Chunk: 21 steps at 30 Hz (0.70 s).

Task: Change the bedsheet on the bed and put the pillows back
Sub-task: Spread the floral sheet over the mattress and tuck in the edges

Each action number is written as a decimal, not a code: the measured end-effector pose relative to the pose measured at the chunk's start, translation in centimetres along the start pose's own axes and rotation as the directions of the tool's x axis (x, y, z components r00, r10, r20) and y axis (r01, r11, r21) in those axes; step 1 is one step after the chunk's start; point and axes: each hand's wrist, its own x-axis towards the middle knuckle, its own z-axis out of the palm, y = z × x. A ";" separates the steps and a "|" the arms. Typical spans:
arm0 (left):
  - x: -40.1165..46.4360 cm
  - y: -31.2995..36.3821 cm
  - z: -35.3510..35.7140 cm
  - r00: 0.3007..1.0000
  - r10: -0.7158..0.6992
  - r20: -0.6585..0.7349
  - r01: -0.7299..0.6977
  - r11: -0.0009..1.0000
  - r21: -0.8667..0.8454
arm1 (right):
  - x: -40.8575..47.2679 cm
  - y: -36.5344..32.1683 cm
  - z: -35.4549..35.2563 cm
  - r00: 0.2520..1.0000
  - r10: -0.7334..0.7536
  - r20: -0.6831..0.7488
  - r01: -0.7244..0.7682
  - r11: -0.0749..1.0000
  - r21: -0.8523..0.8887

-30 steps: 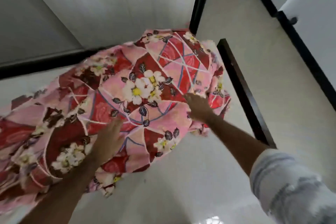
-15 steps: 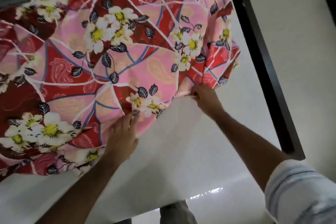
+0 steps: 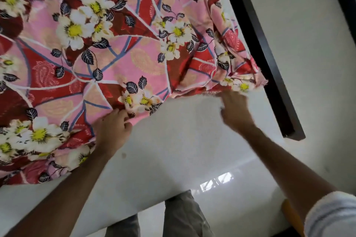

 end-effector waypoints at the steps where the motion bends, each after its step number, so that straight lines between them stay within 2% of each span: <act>1: 0.0 0.0 -0.4 0.998 -0.024 -0.066 0.017 0.994 -0.112 | 0.2 -1.9 1.0 0.993 -0.114 0.043 0.113 0.993 0.029; 3: 0.2 -0.1 -2.2 0.967 -0.067 -0.247 -0.009 0.956 -0.294 | 1.6 -5.6 2.6 0.975 -0.209 0.073 0.205 0.977 0.058; 4: 0.6 -0.4 -3.7 0.924 -0.112 -0.365 -0.036 0.926 -0.375 | 2.5 -7.2 3.3 0.972 -0.224 0.070 0.219 0.973 0.070; 7: 2.8 -3.1 -9.0 0.729 -0.272 -0.628 -0.097 0.868 -0.488 | 5.6 -10.2 4.7 0.984 -0.178 0.000 0.178 0.982 0.066; 8: 3.7 -5.1 -10.3 0.660 -0.333 -0.673 -0.068 0.866 -0.496 | 6.7 -10.5 4.8 0.992 -0.119 -0.041 0.121 0.990 0.067; 9: 5.0 -7.9 -11.3 0.581 -0.392 -0.713 0.034 0.888 -0.459 | 7.8 -10.9 4.8 0.994 -0.059 -0.087 0.065 0.996 0.066; 10: 6.4 -11.7 -11.6 0.522 -0.459 -0.719 0.202 0.885 -0.419 | 8.6 -11.2 4.7 0.992 -0.010 -0.123 0.018 0.998 0.064; 12: 8.1 -18.7 -10.6 0.553 -0.596 -0.582 0.419 0.803 -0.425 | 10.2 -11.6 4.2 0.988 0.041 -0.147 -0.029 0.996 0.084; 13: 8.0 -18.6 -10.8 0.524 -0.640 -0.562 0.486 0.767 -0.420 | 10.9 -11.6 3.8 0.990 0.052 -0.129 -0.037 0.993 0.114; 14: 7.4 -16.6 -11.1 0.571 -0.605 -0.555 0.454 0.796 -0.400 | 11.6 -11.5 3.2 0.993 0.054 -0.104 -0.037 0.987 0.158; 16: 5.0 -9.7 -10.4 0.811 -0.272 -0.518 0.147 0.952 -0.270 | 12.6 -10.8 1.6 1.000 -0.016 0.015 0.011 0.957 0.290; 17: 3.8 -7.3 -9.3 0.909 -0.068 -0.410 -0.040 0.967 -0.250 | 12.8 -10.0 0.7 0.988 -0.114 0.107 0.065 0.920 0.386; 18: 2.8 -4.8 -8.1 0.955 0.083 -0.285 -0.143 0.970 -0.199 | 12.7 -8.9 -0.1 0.949 -0.229 0.215 0.099 0.867 0.488; 19: 2.0 -3.4 -6.5 0.969 0.188 -0.160 -0.210 0.967 -0.140 | 12.2 -7.9 -0.9 0.880 -0.316 0.354 0.073 0.828 0.556; 20: 1.8 -3.3 -4.3 0.973 0.227 -0.039 -0.229 0.971 -0.074 | 11.3 -7.0 -1.5 0.764 -0.358 0.537 -0.006 0.828 0.561; 21: 1.5 -3.2 -2.2 0.976 0.217 0.035 -0.217 0.976 -0.017 | 10.2 -5.8 -1.6 0.593 -0.337 0.732 -0.080 0.879 0.469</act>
